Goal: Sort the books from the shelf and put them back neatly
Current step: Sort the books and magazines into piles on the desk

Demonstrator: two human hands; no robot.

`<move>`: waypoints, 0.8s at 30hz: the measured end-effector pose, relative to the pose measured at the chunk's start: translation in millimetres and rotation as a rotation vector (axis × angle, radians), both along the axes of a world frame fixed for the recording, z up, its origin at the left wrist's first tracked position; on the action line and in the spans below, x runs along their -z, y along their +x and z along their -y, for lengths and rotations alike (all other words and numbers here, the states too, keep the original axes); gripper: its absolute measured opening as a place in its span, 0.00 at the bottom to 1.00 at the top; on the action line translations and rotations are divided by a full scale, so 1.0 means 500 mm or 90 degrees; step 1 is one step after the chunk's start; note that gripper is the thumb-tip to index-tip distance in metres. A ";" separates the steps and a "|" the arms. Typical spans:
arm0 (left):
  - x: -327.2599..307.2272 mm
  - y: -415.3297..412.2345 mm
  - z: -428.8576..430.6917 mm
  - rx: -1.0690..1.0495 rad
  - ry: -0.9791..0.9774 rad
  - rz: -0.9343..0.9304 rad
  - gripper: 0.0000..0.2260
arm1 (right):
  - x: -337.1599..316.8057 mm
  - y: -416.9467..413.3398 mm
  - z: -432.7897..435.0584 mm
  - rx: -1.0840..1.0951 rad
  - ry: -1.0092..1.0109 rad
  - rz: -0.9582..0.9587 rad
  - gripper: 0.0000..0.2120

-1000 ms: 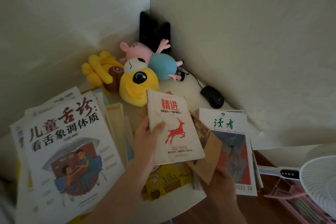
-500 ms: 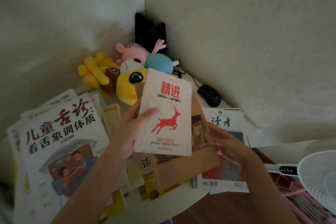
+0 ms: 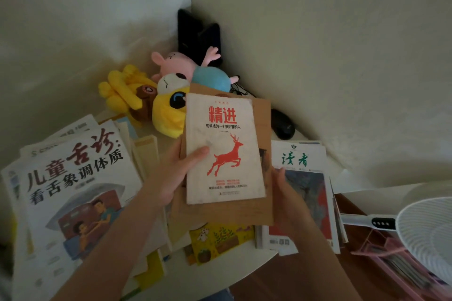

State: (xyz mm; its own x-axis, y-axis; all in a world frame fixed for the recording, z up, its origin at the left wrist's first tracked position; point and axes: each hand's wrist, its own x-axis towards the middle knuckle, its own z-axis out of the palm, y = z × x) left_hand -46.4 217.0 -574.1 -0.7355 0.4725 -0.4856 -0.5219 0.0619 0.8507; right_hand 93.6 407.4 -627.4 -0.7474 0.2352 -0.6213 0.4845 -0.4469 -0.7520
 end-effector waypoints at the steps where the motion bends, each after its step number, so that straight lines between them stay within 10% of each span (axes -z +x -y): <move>1: -0.008 -0.008 0.001 0.001 0.007 -0.022 0.17 | 0.015 -0.007 0.005 -0.027 0.047 0.027 0.27; 4: -0.039 -0.027 0.004 -0.023 0.049 -0.084 0.19 | 0.049 -0.038 0.044 -0.210 0.245 0.027 0.15; 9: -0.091 -0.056 0.026 -0.052 0.089 -0.182 0.19 | 0.147 -0.084 0.109 -0.380 0.559 0.164 0.34; 24: -0.075 -0.064 0.054 -0.121 0.089 -0.147 0.19 | 0.162 -0.100 0.172 -0.337 0.417 0.236 0.26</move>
